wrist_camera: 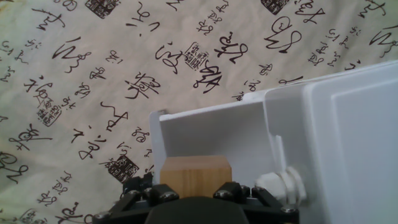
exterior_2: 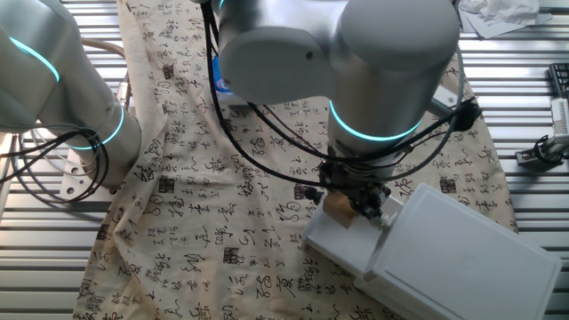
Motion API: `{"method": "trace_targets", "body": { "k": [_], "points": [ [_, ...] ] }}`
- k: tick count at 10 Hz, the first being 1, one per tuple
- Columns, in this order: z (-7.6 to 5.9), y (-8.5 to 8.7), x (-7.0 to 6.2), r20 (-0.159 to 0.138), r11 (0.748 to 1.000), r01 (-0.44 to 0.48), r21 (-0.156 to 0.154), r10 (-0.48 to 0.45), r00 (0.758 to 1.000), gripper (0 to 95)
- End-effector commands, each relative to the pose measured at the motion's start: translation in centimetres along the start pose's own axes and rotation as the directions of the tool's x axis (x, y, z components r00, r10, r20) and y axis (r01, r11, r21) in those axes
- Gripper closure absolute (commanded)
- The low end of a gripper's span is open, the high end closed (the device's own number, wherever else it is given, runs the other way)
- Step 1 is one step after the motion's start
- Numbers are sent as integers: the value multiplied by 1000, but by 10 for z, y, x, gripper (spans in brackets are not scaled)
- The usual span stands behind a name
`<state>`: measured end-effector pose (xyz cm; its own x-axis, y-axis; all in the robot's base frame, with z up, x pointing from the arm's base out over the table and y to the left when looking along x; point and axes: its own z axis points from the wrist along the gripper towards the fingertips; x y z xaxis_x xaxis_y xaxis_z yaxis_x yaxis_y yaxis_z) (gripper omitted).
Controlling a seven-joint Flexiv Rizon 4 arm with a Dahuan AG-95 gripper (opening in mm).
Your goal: Put things in the drawer
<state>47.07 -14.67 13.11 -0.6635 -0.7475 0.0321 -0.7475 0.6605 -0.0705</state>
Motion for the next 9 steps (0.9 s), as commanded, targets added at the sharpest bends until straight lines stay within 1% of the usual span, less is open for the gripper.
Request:
{"method": "trace_targets", "body": {
  "k": [1,5,7,8,9],
  "points": [
    [-1,-1,-2,2,1000,-2,-2,2,1000,950],
    [-3,-6,0,8,1000,11,-9,-11,1000,950],
    [3,-9,2,21,999,26,-22,-26,999,950],
    [4,-9,2,26,999,25,-28,-25,999,950],
    [3,-9,1,25,999,24,-28,-23,999,950]
  ]
}}
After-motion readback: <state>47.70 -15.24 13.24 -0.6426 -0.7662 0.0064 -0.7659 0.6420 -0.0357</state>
